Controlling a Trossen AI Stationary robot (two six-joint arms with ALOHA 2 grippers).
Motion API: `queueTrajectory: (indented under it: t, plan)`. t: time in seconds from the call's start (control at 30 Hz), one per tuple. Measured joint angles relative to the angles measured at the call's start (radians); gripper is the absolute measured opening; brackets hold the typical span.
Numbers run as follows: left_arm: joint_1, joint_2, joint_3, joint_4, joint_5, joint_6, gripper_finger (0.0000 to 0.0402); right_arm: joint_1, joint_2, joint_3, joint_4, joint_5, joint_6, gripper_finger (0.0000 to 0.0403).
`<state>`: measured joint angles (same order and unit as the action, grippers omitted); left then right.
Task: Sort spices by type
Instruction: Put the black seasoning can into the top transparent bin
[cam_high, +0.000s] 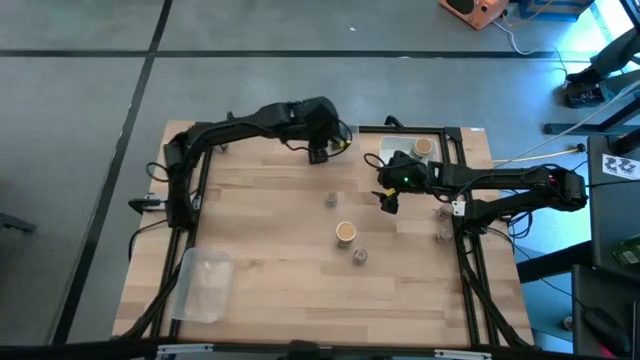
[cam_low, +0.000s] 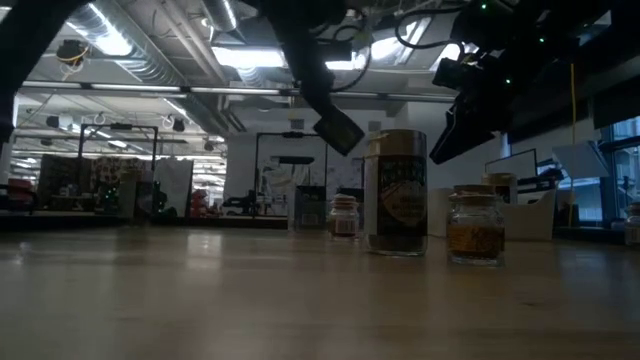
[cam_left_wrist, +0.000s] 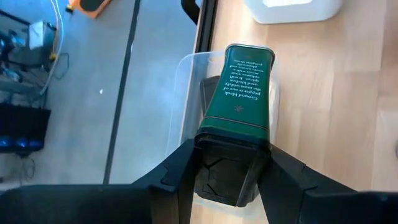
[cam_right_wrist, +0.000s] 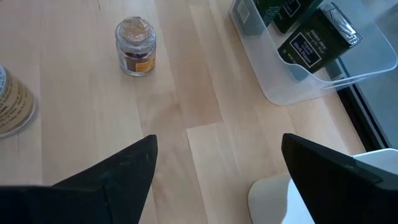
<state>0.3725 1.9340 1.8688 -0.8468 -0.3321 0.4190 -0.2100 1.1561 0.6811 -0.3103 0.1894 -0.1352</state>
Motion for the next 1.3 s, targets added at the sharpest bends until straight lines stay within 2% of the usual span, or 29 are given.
queueTrajectory:
  t: [0.2, 0.3, 0.97, 1.2, 1.3]
  plan:
    - [0.0, 0.151, 0.195, -0.147, 0.0, -0.046, 0.0125, 0.0, 0.0, 0.0, -0.005, 0.0, 0.0, 0.0342]
    - [0.001, 0.214, 0.249, -0.176, 0.0, -0.046, 0.0125, 0.0, 0.0, 0.0, -0.005, 0.0, -0.001, 0.0342]
    - [0.024, 0.383, 0.247, -0.154, -0.001, -0.008, 0.0125, 0.0, 0.0, 0.0, -0.006, 0.0, 0.004, 0.0342]
    - [0.026, 0.398, 0.245, -0.14, -0.001, 0.003, 0.0125, 0.0, 0.0, 0.0, -0.006, -0.001, 0.011, 0.0342]
    - [0.026, 0.398, 0.245, -0.135, -0.001, 0.002, 0.0137, 0.0, 0.0, 0.0, -0.005, -0.001, 0.011, 0.0342]
